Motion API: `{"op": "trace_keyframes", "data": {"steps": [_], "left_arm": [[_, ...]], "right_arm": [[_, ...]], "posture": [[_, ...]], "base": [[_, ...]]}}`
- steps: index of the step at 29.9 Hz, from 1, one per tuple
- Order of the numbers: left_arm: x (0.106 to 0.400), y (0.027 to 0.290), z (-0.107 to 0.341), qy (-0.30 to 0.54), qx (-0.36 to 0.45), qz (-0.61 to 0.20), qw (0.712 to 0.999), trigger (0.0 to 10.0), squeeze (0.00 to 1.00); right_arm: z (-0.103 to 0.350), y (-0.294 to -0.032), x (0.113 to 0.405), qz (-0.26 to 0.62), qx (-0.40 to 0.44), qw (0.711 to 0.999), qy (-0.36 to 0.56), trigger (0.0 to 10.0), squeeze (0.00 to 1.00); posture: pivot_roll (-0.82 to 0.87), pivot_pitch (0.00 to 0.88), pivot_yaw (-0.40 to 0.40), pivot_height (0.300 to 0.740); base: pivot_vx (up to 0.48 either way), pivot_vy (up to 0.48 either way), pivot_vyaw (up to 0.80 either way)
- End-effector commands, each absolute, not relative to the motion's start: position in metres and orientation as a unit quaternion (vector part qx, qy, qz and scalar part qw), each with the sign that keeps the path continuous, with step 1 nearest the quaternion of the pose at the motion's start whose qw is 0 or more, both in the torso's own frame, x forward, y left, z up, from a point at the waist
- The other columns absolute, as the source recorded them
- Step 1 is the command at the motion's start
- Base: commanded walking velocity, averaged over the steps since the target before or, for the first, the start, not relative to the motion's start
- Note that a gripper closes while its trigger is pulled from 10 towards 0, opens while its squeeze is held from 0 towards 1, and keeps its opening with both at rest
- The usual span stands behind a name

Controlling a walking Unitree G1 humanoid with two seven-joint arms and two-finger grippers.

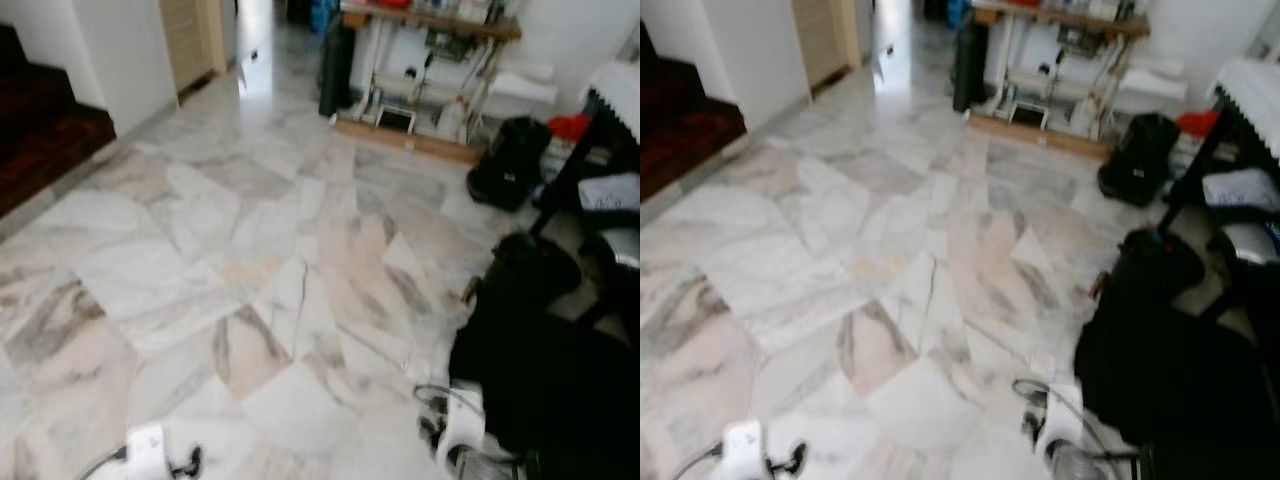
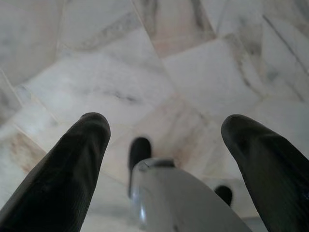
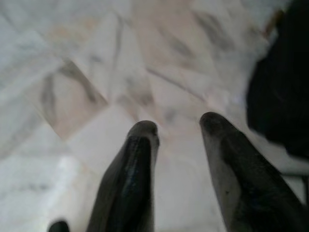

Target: Sweep floor

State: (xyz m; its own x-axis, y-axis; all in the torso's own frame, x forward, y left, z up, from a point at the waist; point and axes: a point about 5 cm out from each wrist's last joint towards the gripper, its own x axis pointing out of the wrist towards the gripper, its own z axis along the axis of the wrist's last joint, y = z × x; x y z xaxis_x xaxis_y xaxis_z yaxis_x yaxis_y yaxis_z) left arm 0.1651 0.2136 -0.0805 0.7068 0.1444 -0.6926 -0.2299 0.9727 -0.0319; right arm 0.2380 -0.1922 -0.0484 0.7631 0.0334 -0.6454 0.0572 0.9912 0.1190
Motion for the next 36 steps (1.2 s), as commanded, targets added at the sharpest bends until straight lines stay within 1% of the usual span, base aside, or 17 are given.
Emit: {"op": "trace_keyframes", "data": {"steps": [1,6,11,16,18,19,20,23,25,26,30,32,33,34,36], "left_arm": [[0.171,0.218,-0.076,0.355,-0.043,0.094,0.929,10.0,0.0],[0.178,0.217,-0.072,0.34,-0.039,0.093,0.935,10.0,0.0],[0.193,0.225,-0.061,0.307,0.001,0.09,0.947,10.0,0.0],[0.222,0.233,-0.039,0.252,0.016,0.067,0.965,10.0,0.0],[0.234,0.232,-0.032,0.247,0.012,0.05,0.968,10.0,0.0],[0.236,0.232,-0.031,0.249,0.009,0.044,0.967,10.0,0.0],[0.238,0.229,-0.032,0.257,0.009,0.032,0.966,10.0,0.0],[0.238,0.226,-0.034,0.271,0.02,0.018,0.962,10.0,0.0],[0.237,0.227,-0.035,0.282,0.024,0.016,0.959,10.0,0.0],[0.235,0.23,-0.037,0.292,0.024,0.023,0.956,10.0,0.0],[0.232,0.233,-0.04,0.303,0.003,0.046,0.952,10.0,0.0],[0.231,0.23,-0.042,0.301,-0.029,0.061,0.951,10.0,0.0],[0.231,0.229,-0.042,0.301,-0.037,0.064,0.951,10.0,0.0],[0.23,0.226,-0.044,0.301,-0.058,0.077,0.949,10.0,0.0],[0.232,0.22,-0.044,0.307,-0.057,0.064,0.948,10.0,0.0]], "right_arm": [[-0.063,-0.186,0.217,-0.003,0.077,0.921,0.382,10.0,0.0],[-0.063,-0.185,0.218,-0.003,0.082,0.919,0.385,10.0,0.0],[-0.064,-0.182,0.217,-0.009,0.092,0.919,0.384,10.0,0.0],[-0.072,-0.174,0.204,-0.015,0.101,0.913,0.395,10.0,0.0],[-0.078,-0.17,0.194,-0.021,0.108,0.907,0.406,10.0,0.0],[-0.08,-0.169,0.191,-0.023,0.11,0.906,0.409,10.0,0.0],[-0.082,-0.167,0.187,-0.028,0.115,0.903,0.413,10.0,0.0],[-0.084,-0.163,0.182,-0.03,0.118,0.903,0.412,10.0,0.0],[-0.084,-0.161,0.182,-0.049,0.136,0.902,0.408,10.0,0.0],[-0.084,-0.159,0.183,-0.059,0.145,0.901,0.406,10.0,0.0],[-0.082,-0.161,0.187,-0.054,0.138,0.904,0.4,10.0,0.0],[-0.078,-0.167,0.193,-0.052,0.125,0.912,0.388,10.0,0.0],[-0.077,-0.168,0.194,-0.052,0.123,0.913,0.385,10.0,0.0],[-0.074,-0.175,0.197,-0.067,0.131,0.917,0.37,10.0,0.0],[-0.072,-0.183,0.199,-0.083,0.137,0.921,0.356,10.0,0.0]], "posture": [[0.08,0.0,-0.141,0.74],[0.08,0.0,-0.131,0.74],[0.1,0.0,-0.095,0.74],[0.09,0.0,-0.049,0.74],[0.08,0.0,-0.019,0.74],[0.07,0.0,-0.011,0.74],[0.06,0.0,0.013,0.74],[0.05,0.0,0.036,0.74],[0.04,0.0,0.047,0.74],[0.02,0.0,0.055,0.74],[-0.01,0.0,0.045,0.74],[-0.07,0.0,0.075,0.74],[-0.07,0.0,0.075,0.74],[-0.12,0.0,0.111,0.74],[-0.15,0.0,0.141,0.74]], "base": [[0.0,0.0,0.0],[0.0,0.0,0.0],[0.0,0.0,0.0],[0.0,0.0,0.0],[0.0,0.0,0.0],[0.0,0.0,0.0],[0.0,0.0,0.0],[0.0,0.0,0.0],[0.0,0.0,0.0],[0.0,0.0,0.0],[0.0,0.0,0.0],[0.0,0.0,0.0],[0.0,0.0,0.0],[0.0,0.0,0.0],[0.0,0.0,0.0]]}}
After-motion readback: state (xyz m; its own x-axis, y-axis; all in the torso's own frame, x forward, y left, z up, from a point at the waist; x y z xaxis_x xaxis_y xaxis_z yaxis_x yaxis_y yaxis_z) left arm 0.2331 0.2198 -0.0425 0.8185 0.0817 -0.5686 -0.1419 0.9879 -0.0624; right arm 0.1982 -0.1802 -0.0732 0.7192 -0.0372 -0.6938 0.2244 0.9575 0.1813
